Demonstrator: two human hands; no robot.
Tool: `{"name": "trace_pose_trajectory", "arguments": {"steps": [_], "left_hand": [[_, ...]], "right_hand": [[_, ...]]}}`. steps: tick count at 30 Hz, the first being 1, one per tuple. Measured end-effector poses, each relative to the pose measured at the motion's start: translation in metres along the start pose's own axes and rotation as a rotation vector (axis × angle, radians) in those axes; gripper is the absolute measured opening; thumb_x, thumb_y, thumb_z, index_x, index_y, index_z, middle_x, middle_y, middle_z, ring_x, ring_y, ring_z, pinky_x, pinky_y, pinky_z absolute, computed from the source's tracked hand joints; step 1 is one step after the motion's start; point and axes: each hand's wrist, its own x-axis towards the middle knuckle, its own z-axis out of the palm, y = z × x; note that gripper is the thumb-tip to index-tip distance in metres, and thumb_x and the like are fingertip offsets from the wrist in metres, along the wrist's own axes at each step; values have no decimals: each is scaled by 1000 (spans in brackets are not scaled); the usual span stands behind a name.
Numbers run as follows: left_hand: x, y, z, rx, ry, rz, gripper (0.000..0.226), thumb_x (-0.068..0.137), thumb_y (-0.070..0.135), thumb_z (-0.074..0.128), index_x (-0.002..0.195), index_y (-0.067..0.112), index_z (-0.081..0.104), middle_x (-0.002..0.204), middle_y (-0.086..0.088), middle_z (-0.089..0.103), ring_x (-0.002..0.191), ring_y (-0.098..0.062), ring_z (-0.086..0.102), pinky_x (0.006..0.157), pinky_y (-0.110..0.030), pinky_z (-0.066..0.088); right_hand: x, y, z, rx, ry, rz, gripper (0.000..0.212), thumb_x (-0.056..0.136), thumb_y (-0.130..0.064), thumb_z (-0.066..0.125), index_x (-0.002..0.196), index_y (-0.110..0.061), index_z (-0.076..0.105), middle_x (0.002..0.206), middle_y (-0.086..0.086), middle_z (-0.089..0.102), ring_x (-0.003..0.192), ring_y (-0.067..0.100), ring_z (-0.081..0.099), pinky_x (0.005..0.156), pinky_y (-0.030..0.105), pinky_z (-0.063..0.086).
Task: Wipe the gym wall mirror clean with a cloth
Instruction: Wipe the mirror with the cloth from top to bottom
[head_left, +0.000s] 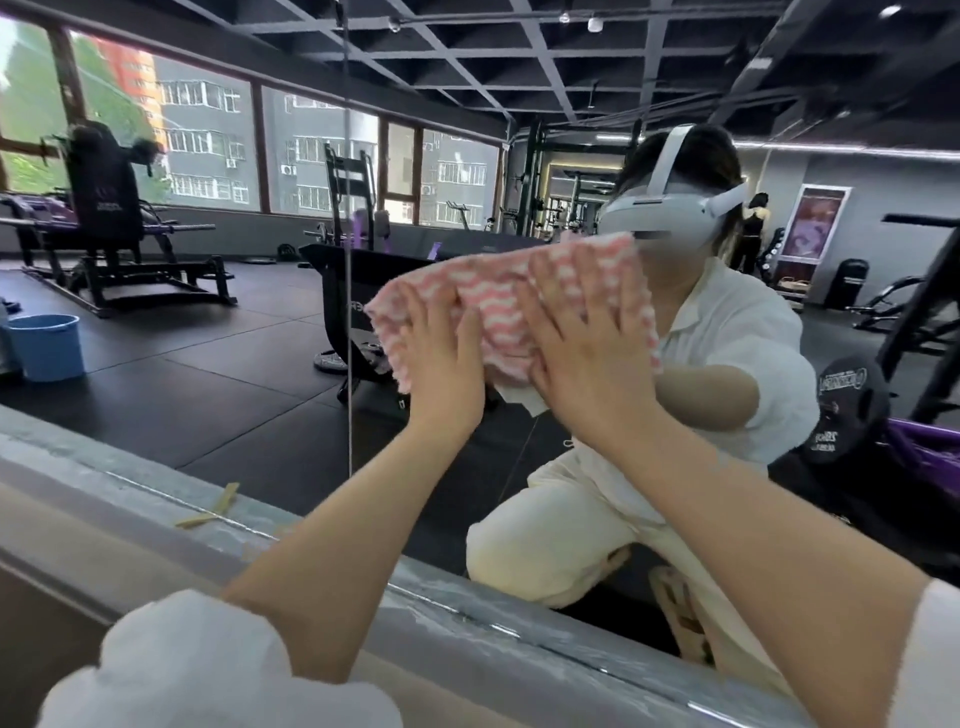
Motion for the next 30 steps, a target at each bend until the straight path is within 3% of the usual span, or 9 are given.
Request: {"name": "trace_pose_trajectory", "arguments": {"steps": [3, 7, 10, 12, 15, 18, 22, 26, 30], "left_hand": [[-37, -27, 23, 220, -16, 166, 72, 91, 47, 27, 149, 5, 16, 156, -9, -13, 146, -23, -8, 117, -39, -3], [-102, -78, 51, 405, -91, 309, 59, 94, 24, 33, 145, -1, 16, 155, -19, -7, 146, -35, -5, 116, -48, 3], [-135, -95, 63, 478, -140, 404, 63, 95, 25, 35, 149, 8, 9, 157, -19, -9, 145, -39, 1, 115, -52, 8], [-137, -90, 66, 517, -161, 395, 66, 97, 32, 32, 152, 10, 1, 158, -16, -12, 145, -38, 0, 114, -55, 7], [-102, -56, 68, 596, -164, 374, 65, 101, 48, 15, 151, 9, 4, 157, -22, 1, 144, -41, 4, 109, -63, 12], [-41, 10, 72, 608, -84, 408, 69, 96, 59, 17, 150, 17, 9, 156, -22, 8, 141, -49, 9, 106, -69, 10], [4, 71, 84, 618, -25, 350, 73, 86, 63, 26, 151, 33, 9, 159, -16, 3, 139, -52, 10, 108, -63, 0], [-24, 39, 102, 662, 16, 569, 65, 90, 43, 33, 150, 22, 21, 157, -18, 2, 143, -42, 4, 112, -56, 6], [-91, -14, 113, 681, -74, 677, 58, 100, 43, 9, 153, 22, -4, 159, -11, -14, 147, -30, -5, 111, -50, 7]], "right_hand": [[-36, -13, 5, 10, -13, -67, 65, 86, -30, 49, 146, -9, 36, 153, 12, 34, 141, 39, 18, 116, 55, -7], [-104, -30, 12, -39, -144, -231, 68, 88, -31, 44, 149, -9, 24, 157, 7, 18, 146, 38, 5, 117, 55, -8], [-144, -29, 10, -69, -239, -283, 68, 88, -31, 39, 149, -10, 20, 157, 5, 16, 146, 36, -1, 117, 53, -10], [-150, -18, 4, -56, -258, -291, 62, 87, -29, 38, 147, -11, 34, 155, 6, 25, 145, 36, 8, 118, 52, -9], [-122, 12, -9, -41, -134, -197, 55, 86, -29, 41, 138, -13, 49, 148, 6, 41, 138, 35, 26, 119, 50, -7], [-76, 59, -21, -95, 23, -10, 57, 94, -33, 39, 146, -12, 35, 154, 10, 27, 144, 37, 13, 118, 53, -3], [-49, 101, -33, -76, 40, 208, 58, 96, -41, 37, 150, -21, 28, 158, 12, 19, 145, 39, 5, 116, 56, -1], [-83, 80, -23, -35, 58, 180, 57, 98, -36, 38, 150, -20, 23, 161, 6, 9, 147, 36, -2, 116, 59, 7], [-159, 56, -16, -97, -68, 18, 59, 93, -37, 43, 147, -16, 32, 162, 9, 3, 147, 38, 2, 117, 57, 7]]}}
